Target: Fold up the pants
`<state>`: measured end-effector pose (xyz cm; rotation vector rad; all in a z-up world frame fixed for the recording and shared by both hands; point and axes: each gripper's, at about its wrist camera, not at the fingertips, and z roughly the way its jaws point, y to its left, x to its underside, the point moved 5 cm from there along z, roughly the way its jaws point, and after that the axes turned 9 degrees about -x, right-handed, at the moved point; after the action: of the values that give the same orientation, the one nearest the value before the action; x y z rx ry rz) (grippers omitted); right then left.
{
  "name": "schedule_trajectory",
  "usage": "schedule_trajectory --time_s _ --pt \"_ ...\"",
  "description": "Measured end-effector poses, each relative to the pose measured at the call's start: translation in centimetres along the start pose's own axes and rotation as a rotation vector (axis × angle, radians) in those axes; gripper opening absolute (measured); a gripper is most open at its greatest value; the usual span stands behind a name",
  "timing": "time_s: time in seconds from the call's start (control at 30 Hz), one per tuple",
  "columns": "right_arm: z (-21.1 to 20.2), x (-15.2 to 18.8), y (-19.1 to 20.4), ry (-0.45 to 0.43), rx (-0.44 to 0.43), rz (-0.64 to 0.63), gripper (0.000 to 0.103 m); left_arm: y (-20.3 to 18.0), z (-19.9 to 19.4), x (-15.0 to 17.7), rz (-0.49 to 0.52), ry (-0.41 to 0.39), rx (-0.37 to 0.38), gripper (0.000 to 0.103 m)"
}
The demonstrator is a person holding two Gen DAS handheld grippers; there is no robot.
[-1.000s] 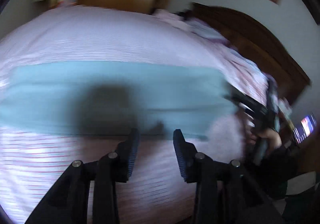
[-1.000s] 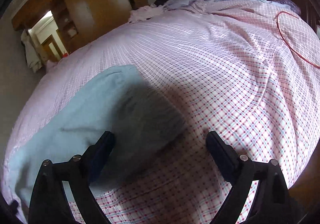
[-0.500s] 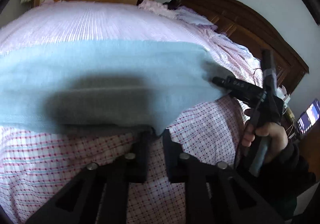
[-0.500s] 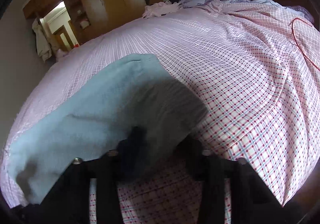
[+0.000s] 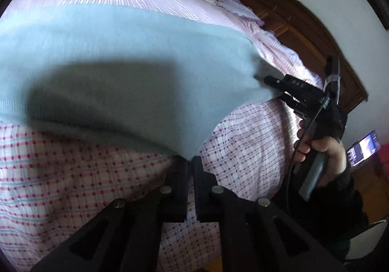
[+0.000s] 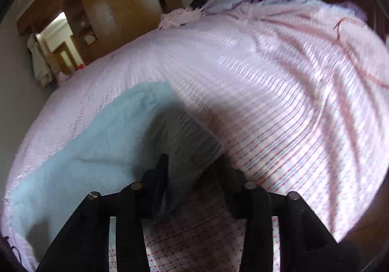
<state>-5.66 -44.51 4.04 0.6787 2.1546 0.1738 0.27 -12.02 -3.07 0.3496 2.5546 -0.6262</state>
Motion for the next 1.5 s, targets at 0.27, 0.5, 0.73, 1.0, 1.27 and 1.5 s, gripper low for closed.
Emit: schedule_trajectory --time_s 0.27,0.5,0.73,1.0,1.27,1.5 --pt "-5.8 0.1 12.9 -0.087 -0.150 -0.375 0.047 8.1 -9.6 0.1 -0.113 -0.144 0.017 0.005" --pt "-3.5 9.6 28.0 0.168 -0.528 -0.693 0.046 21.5 -17.6 -2.1 -0.354 -0.345 -0.256 0.005" --pt "1.7 16.3 26.9 0.451 -0.433 -0.762 0.040 25.3 -13.8 -3.6 -0.293 -0.210 -0.399 0.005" --pt "-1.8 15.3 25.8 0.383 -0.479 -0.866 0.033 24.4 -12.5 -0.9 -0.280 -0.157 -0.500 0.004" --pt "3.5 -2.5 8.8 0.183 -0.154 -0.437 0.032 20.0 -14.2 -1.6 -0.145 -0.286 -0.624 0.004" --pt "4.4 -2.4 -1.0 0.312 -0.077 -0.334 0.007 19.3 -11.5 -0.7 -0.100 -0.217 -0.692 0.004"
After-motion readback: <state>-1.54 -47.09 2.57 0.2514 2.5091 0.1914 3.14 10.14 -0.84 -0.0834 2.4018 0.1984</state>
